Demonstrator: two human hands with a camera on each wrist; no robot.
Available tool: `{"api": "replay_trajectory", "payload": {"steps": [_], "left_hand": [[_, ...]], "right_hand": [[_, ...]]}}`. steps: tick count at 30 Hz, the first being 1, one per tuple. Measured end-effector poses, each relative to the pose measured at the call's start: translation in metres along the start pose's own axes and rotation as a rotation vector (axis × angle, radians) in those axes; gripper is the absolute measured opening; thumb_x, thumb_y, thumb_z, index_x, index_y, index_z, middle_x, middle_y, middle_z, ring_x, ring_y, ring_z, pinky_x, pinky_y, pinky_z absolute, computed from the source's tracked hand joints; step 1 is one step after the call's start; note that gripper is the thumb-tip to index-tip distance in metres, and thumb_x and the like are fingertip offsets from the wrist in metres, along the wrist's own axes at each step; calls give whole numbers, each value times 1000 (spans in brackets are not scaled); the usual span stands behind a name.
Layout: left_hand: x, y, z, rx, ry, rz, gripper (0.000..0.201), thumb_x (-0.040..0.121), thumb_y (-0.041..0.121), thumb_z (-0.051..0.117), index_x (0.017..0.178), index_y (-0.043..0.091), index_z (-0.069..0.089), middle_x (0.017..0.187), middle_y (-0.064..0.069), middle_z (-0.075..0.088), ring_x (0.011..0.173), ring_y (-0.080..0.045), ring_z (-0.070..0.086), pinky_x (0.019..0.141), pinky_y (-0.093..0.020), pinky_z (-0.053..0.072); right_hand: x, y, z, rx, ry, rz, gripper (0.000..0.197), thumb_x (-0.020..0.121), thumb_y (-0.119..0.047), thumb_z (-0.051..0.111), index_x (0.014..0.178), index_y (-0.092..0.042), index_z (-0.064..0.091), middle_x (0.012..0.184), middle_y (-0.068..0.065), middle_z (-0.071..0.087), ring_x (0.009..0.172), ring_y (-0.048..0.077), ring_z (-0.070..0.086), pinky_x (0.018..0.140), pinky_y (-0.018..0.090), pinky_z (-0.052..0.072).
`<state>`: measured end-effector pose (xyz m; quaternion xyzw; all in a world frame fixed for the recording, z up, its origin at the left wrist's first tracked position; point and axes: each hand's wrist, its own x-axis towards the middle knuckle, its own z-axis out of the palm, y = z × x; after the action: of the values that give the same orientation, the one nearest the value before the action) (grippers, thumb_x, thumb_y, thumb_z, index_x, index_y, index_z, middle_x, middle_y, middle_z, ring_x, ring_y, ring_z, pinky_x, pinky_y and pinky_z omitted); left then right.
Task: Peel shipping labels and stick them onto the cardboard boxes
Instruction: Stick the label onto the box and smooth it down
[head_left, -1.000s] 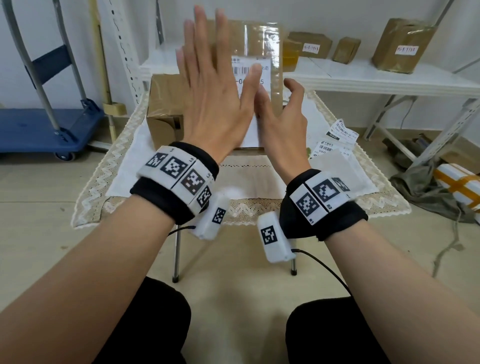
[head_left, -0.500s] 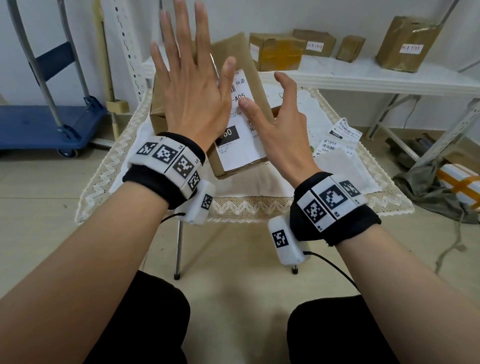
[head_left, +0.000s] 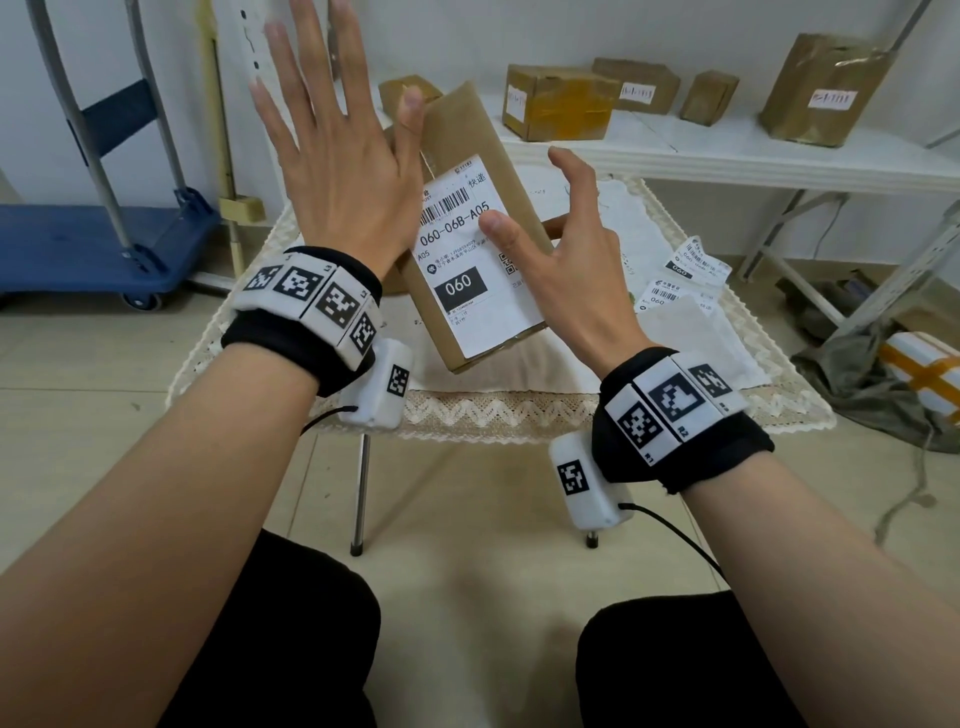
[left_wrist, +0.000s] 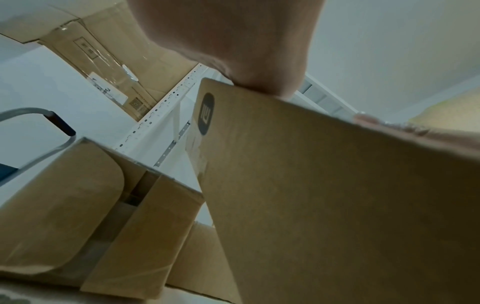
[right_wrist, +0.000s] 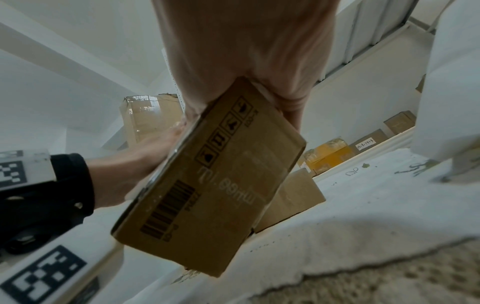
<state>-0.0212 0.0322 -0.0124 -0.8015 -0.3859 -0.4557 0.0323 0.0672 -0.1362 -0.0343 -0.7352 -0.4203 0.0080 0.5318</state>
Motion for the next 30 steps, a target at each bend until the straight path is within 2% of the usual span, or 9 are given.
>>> {"api": "replay_trajectory", "payload": {"steps": [6, 8, 10, 14, 16, 19, 23, 27, 30], "left_hand": [[0, 0, -3, -18, 38, -14, 67, 107, 53, 17, 162, 14, 13, 170, -14, 9, 157, -33, 5, 126, -54, 1], [-2, 8, -7, -26, 42, 17, 69, 106, 54, 15, 162, 13, 15, 169, -14, 10, 157, -34, 6, 126, -54, 1], [-7, 21, -12, -28, 42, 87, 70, 105, 56, 15, 162, 14, 16, 169, -14, 11, 157, -34, 7, 126, -55, 2], [-16, 39, -13, -34, 27, 190, 73, 105, 59, 16, 162, 15, 15, 170, -13, 11, 157, -33, 6, 126, -54, 1], [-15, 37, -11, -23, 22, 166, 73, 104, 60, 15, 162, 16, 14, 170, -13, 10, 157, -33, 6, 126, -53, 1], [-10, 32, -11, 2, 28, 123, 73, 104, 62, 15, 162, 18, 16, 170, -13, 11, 157, -34, 6, 126, -53, 2], [-8, 28, -12, 4, 35, 86, 73, 103, 63, 15, 162, 20, 17, 170, -11, 11, 157, -32, 6, 126, -54, 1], [-3, 22, -14, -27, 47, 39, 71, 103, 62, 15, 162, 22, 19, 169, -10, 12, 157, -32, 6, 125, -54, 2], [-1, 16, -14, -35, 52, 9, 72, 103, 62, 15, 162, 21, 19, 170, -10, 11, 157, -33, 6, 125, -55, 2]], "right_hand": [[2, 2, -2, -22, 10, -1, 79, 95, -52, 65, 157, -23, 25, 84, -20, 59, 74, -26, 55, 63, 2, 43], [3, 2, -2, -33, 28, -7, 79, 94, -56, 64, 157, -27, 25, 85, -18, 62, 79, -16, 61, 71, 9, 48], [3, 1, -1, -46, 34, -21, 80, 94, -59, 63, 157, -28, 25, 89, -14, 65, 89, -5, 63, 82, 24, 51], [0, 1, 3, -72, 21, -69, 79, 95, -63, 58, 157, -27, 25, 118, -3, 67, 107, 13, 63, 93, 35, 51], [0, 0, 2, -62, 16, -84, 77, 96, -61, 58, 157, -26, 26, 117, -1, 67, 103, 12, 63, 91, 34, 52], [-1, -1, 0, -31, 7, -91, 75, 96, -57, 60, 157, -27, 27, 101, 4, 71, 92, 10, 63, 84, 28, 52], [1, 0, 0, 4, 25, -91, 78, 96, -54, 64, 158, -26, 26, 94, -17, 62, 97, 0, 59, 78, 22, 53], [3, -1, 0, 16, 29, -105, 80, 95, -52, 65, 158, -26, 25, 98, -19, 63, 97, -4, 60, 79, 24, 56], [4, 0, -1, 8, 16, -105, 81, 95, -52, 66, 158, -25, 24, 97, -20, 62, 94, -12, 61, 79, 20, 56]]}}
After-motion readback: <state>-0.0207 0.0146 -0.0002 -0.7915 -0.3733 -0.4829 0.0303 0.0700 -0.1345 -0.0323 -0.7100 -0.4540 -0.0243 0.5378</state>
